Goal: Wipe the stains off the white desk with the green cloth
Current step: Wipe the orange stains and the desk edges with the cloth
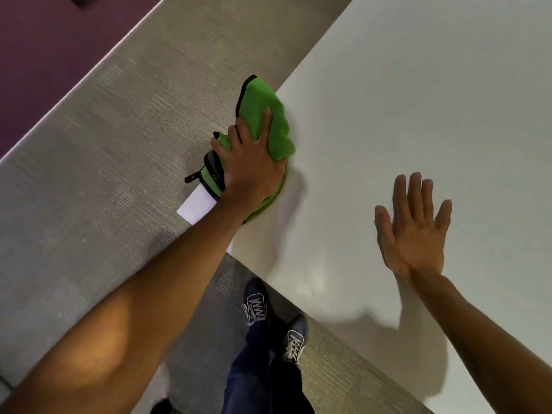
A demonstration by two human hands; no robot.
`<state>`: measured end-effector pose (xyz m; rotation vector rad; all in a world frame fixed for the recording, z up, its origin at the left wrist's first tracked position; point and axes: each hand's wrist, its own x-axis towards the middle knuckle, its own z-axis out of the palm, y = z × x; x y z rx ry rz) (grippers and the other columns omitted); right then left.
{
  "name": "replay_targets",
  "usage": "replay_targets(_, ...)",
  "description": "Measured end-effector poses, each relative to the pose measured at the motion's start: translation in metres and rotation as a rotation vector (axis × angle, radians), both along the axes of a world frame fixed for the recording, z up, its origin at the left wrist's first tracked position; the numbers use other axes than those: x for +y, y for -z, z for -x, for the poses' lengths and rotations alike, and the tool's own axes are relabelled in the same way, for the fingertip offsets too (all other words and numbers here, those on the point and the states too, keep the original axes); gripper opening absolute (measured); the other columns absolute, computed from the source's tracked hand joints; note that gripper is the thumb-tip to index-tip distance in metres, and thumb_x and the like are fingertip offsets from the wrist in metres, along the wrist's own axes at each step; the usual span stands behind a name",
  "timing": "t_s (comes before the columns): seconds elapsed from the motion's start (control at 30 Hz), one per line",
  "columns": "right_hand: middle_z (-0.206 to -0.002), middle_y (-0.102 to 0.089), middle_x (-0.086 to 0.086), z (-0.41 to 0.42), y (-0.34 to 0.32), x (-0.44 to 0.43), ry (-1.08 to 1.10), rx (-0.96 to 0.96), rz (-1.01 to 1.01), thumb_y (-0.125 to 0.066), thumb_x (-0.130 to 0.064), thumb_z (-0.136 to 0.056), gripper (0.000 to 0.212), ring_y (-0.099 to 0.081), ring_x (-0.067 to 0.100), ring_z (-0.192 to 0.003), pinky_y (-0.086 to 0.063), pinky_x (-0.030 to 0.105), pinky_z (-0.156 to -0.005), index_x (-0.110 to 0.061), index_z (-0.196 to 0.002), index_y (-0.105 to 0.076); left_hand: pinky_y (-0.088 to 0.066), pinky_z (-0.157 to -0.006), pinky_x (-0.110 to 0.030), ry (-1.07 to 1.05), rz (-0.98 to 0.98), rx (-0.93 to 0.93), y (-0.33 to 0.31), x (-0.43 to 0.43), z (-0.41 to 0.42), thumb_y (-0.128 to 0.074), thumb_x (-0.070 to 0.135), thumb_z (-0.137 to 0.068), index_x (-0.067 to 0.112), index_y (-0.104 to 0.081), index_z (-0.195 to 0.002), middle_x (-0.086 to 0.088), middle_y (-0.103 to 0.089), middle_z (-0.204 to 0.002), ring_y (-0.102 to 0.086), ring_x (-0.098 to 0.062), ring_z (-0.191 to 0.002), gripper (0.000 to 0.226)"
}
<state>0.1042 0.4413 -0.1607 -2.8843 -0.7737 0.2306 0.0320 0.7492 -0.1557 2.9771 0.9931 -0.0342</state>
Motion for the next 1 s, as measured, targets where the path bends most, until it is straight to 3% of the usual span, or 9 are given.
replay_targets(0.23,-0.172,0.015,0.0,0.003,-0.001,0.04,-0.108,0.048,0.028,-0.003,-0.063,-0.104,0.072,0.016,0.019,-0.159,0.004,0.059,-0.128,-0.024,-0.163,0.01,-0.028,-0.11,-0.072,0.042,0.036,0.011,-0.001,-0.013,0.036,-0.02,0.063,-0.09,0.024,-0.007,-0.162,-0.03,-0.027,-0.159,-0.032,-0.046,-0.144,0.083)
replay_targets(0.37,-0.173,0.012,0.0,0.009,-0.001,0.086,-0.238,0.062,-0.013,-0.007,-0.058,-0.107,0.066,0.014,0.021,-0.16,0.002,0.059,-0.128,-0.026,-0.164,0.007,-0.022,-0.113,-0.072,0.063,0.023,-0.004,0.002,-0.026,0.07,-0.023,0.062,-0.09,0.025,-0.008,-0.162,-0.027,-0.023,-0.162,-0.025,-0.043,-0.15,0.082)
replay_targets(0.57,-0.173,0.005,0.002,0.012,0.001,0.098,-0.225,0.005,0.0,-0.003,-0.053,-0.107,0.065,0.007,0.024,-0.16,-0.003,0.061,-0.128,-0.024,-0.164,0.002,-0.019,-0.115,-0.07,0.092,0.009,-0.057,0.012,-0.04,0.117,-0.035,0.061,-0.089,0.031,-0.012,-0.162,-0.022,-0.026,-0.162,-0.024,-0.04,-0.151,0.082)
replay_targets(0.8,-0.174,0.0,0.001,0.012,0.006,0.1,-0.203,-0.018,-0.024,-0.007,-0.041,-0.11,0.058,0.005,0.021,-0.161,-0.006,0.061,-0.128,-0.023,-0.165,-0.002,-0.017,-0.107,-0.082,0.032,0.051,-0.007,0.005,-0.031,0.065,-0.026,0.067,-0.089,0.038,-0.005,-0.161,-0.025,-0.017,-0.165,-0.018,-0.048,-0.151,0.08)
replay_targets(1.0,-0.173,-0.004,0.005,0.011,0.009,0.099,-0.135,-0.013,-0.104,-0.014,-0.033,-0.11,0.057,0.003,0.022,-0.161,-0.004,0.054,-0.13,-0.016,-0.164,-0.008,-0.02,-0.109,-0.078,-0.004,0.106,-0.012,0.001,0.0,-0.036,-0.028,0.067,-0.094,0.038,-0.004,-0.16,-0.027,-0.013,-0.166,-0.021,-0.051,-0.149,0.077)
